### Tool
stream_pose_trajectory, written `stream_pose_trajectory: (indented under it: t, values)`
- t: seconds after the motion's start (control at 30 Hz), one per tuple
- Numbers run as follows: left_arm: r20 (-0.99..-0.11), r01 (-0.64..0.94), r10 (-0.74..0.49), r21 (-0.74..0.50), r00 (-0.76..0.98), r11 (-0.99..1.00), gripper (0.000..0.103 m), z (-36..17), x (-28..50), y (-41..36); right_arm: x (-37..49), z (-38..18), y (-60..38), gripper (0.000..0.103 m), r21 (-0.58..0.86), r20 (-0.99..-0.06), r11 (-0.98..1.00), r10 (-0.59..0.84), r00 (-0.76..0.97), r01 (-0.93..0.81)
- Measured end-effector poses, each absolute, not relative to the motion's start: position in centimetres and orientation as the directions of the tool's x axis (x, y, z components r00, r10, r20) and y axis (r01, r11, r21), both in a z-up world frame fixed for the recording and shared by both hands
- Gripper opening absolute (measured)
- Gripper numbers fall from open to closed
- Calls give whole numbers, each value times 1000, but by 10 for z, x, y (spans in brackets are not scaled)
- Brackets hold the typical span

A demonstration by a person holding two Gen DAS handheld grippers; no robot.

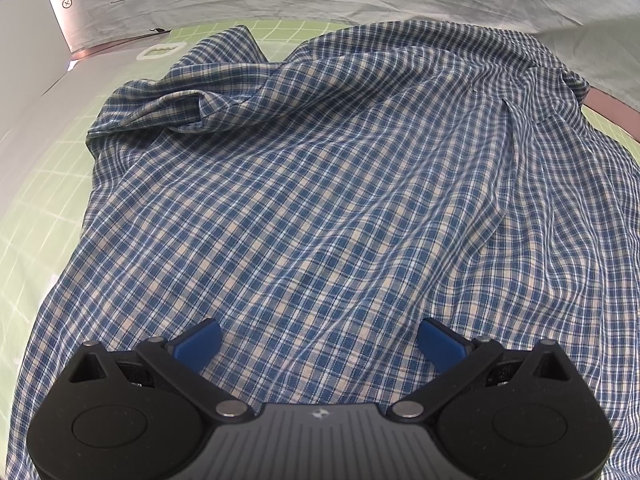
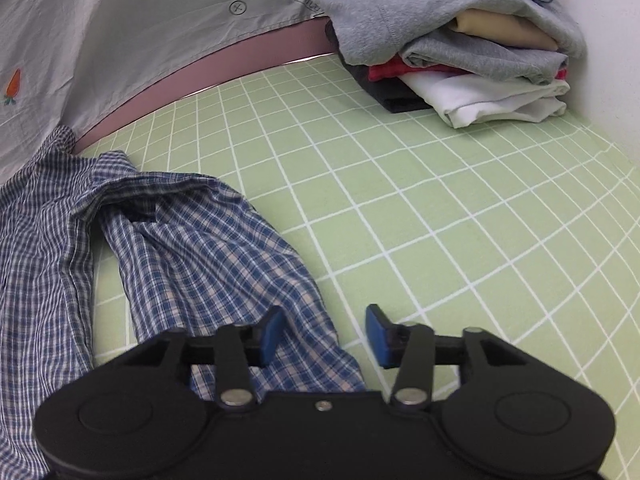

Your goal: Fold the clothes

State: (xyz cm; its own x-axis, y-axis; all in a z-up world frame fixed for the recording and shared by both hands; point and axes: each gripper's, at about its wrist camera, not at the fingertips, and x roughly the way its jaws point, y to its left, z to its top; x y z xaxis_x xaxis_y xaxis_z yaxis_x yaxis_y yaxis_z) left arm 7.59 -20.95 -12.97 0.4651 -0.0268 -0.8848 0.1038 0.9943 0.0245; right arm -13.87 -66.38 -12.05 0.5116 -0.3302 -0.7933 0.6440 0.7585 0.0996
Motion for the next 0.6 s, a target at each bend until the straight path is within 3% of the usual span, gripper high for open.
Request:
stream_pose_trajectory:
  t: [0.03,0.07,0.1,0.3,0.5,0.6]
  values:
    - [-885,105,-27,25,465,994,103,-130,76,-209,-136,-120,-664,20,87,-796,778,-322,513,622]
    - [-885,105,-27,24,465,994,103,-130,76,-209,-133,-120,-665,8,73,-797,796,-316,515,601]
    - [-885,104,-27,25,465,994,103,-130,76,-209,-130,-119,-665,5,55,-795,809,-320,515,586]
    - [-885,104,-27,25,465,994,103,-130,76,-209,-114,-95,-690,2,-60,-720,793,-455,524,607]
    - [-885,97,-23,25,465,995,103,-130,76,-209,-125,-32,-684,2,-49,-507,721,-615,604,692]
    - [-883,94,-22,25,468,995,103,-130,74,-208,-134,-42,-660,2,-82,-533,736,-603,594,672]
